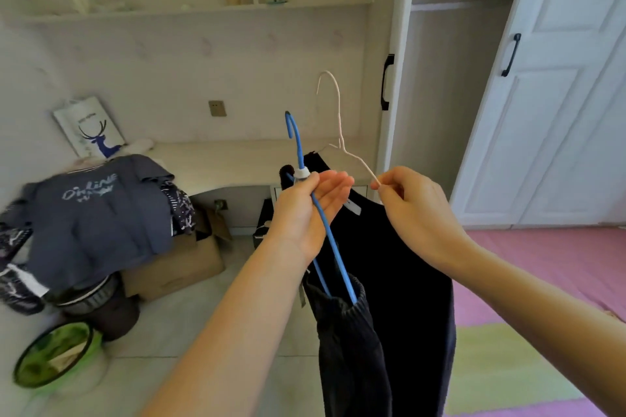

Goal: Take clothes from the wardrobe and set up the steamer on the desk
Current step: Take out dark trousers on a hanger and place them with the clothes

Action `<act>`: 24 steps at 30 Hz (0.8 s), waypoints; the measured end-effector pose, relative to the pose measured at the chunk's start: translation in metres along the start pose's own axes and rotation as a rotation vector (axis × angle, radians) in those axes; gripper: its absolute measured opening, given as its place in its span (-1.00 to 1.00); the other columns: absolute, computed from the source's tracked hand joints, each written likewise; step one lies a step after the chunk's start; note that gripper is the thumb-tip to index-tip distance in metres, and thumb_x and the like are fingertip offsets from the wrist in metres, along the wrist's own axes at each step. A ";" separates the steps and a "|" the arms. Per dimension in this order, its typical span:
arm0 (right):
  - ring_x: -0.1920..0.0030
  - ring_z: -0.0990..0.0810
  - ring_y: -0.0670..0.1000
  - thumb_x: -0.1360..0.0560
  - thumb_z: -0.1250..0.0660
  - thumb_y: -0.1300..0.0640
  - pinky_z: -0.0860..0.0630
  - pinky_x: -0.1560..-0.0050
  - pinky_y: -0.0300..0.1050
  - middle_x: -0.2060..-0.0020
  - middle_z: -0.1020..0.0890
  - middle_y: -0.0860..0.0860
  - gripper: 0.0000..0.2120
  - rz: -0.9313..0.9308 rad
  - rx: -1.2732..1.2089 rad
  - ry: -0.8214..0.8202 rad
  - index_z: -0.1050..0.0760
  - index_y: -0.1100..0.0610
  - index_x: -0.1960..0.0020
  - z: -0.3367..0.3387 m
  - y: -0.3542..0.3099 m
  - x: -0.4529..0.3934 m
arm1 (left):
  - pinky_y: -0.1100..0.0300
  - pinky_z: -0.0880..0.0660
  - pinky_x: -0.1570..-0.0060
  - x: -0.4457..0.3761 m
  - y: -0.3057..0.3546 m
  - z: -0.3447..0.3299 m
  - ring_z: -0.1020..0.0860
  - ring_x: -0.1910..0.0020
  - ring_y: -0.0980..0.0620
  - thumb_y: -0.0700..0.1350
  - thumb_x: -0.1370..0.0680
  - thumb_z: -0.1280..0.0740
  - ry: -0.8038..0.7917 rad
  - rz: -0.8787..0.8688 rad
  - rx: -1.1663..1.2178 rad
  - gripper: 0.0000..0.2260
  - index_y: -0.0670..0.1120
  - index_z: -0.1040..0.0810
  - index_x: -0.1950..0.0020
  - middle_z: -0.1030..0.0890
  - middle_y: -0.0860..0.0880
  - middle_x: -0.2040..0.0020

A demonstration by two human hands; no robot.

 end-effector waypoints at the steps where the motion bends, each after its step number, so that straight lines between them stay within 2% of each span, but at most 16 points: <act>1: 0.56 -0.37 -0.18 -0.61 -0.12 0.20 -0.29 0.55 -0.36 0.36 -0.53 -0.02 -0.80 0.013 -0.002 -0.011 -0.53 0.09 -0.03 -0.006 -0.004 -0.002 | 0.16 -0.63 0.16 -0.001 0.002 0.005 -0.70 0.18 -0.06 -0.16 -0.67 -0.13 0.008 -0.010 -0.009 -0.75 -0.29 -0.53 -0.08 -0.70 -0.18 0.15; 7: 0.49 -0.43 -0.23 -0.60 -0.13 0.21 -0.35 0.47 -0.38 0.37 -0.50 -0.07 -0.81 0.079 -0.011 -0.065 -0.52 0.10 -0.04 -0.047 -0.029 -0.015 | 0.10 -0.54 -0.13 -0.019 0.027 0.031 -0.64 -0.07 -0.12 -0.20 -0.67 -0.10 0.017 -0.055 0.010 -0.76 -0.31 -0.48 -0.18 -0.63 -0.25 -0.12; 11: 0.39 -0.48 -0.14 -0.59 -0.13 0.21 -0.41 0.41 -0.33 0.32 -0.55 -0.05 -0.81 0.091 -0.007 -0.081 -0.52 0.08 0.00 -0.080 -0.041 -0.026 | 0.07 -0.43 -0.28 -0.040 0.049 0.048 -0.51 -0.29 -0.13 -0.21 -0.69 -0.03 0.003 -0.081 0.017 -0.72 -0.30 -0.44 -0.24 -0.53 -0.22 -0.28; 13: 0.35 -0.48 -0.12 -0.59 -0.13 0.21 -0.40 0.37 -0.36 0.31 -0.55 -0.05 -0.82 0.097 -0.002 -0.099 -0.51 0.08 0.02 -0.100 -0.050 -0.033 | 0.08 -0.39 -0.31 -0.053 0.063 0.058 -0.49 -0.31 -0.11 -0.20 -0.69 -0.01 0.005 -0.090 0.049 -0.70 -0.28 -0.40 -0.31 -0.52 -0.20 -0.31; 15: 0.33 -0.50 -0.09 -0.59 -0.13 0.20 -0.40 0.33 -0.31 0.33 -0.55 -0.03 -0.82 0.117 0.005 -0.126 -0.50 0.10 0.05 -0.121 -0.060 -0.040 | 0.09 -0.37 -0.31 -0.066 0.080 0.069 -0.52 -0.27 -0.09 -0.19 -0.69 0.00 0.012 -0.102 0.091 -0.67 -0.29 -0.36 -0.38 -0.52 -0.20 -0.31; 17: 0.33 -0.51 -0.06 -0.60 -0.13 0.20 -0.42 0.28 -0.27 0.33 -0.56 -0.02 -0.82 0.134 0.014 -0.143 -0.50 0.11 0.05 -0.140 -0.066 -0.050 | 0.10 -0.39 -0.25 -0.077 0.096 0.081 -0.57 -0.17 -0.07 -0.19 -0.69 -0.02 0.027 -0.116 0.136 -0.67 -0.29 -0.38 -0.37 -0.53 -0.20 -0.30; 20: 0.38 -0.48 -0.12 -0.61 -0.14 0.20 -0.40 0.31 -0.32 0.35 -0.54 -0.04 -0.83 0.145 0.003 -0.168 -0.50 0.11 0.06 -0.169 -0.073 -0.066 | 0.11 -0.42 -0.17 -0.089 0.119 0.104 -0.59 -0.09 -0.05 -0.19 -0.68 -0.03 0.068 -0.115 0.191 -0.66 -0.29 -0.35 -0.41 -0.53 -0.20 -0.30; 24: 0.45 -0.42 -0.18 -0.61 -0.15 0.21 -0.37 0.40 -0.34 0.39 -0.50 -0.04 -0.83 0.151 -0.007 -0.228 -0.49 0.11 0.07 -0.211 -0.079 -0.083 | 0.08 -0.36 -0.26 -0.101 0.142 0.134 -0.45 -0.35 -0.09 -0.21 -0.68 -0.05 0.124 -0.094 0.237 -0.65 -0.28 -0.29 -0.45 -0.45 -0.21 -0.38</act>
Point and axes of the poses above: each hand's wrist, its own x-axis away from the middle knuckle, its own z-axis out of the back of the hand, y = z × x, the point moved 5 cm from there along -x, towards the middle knuckle
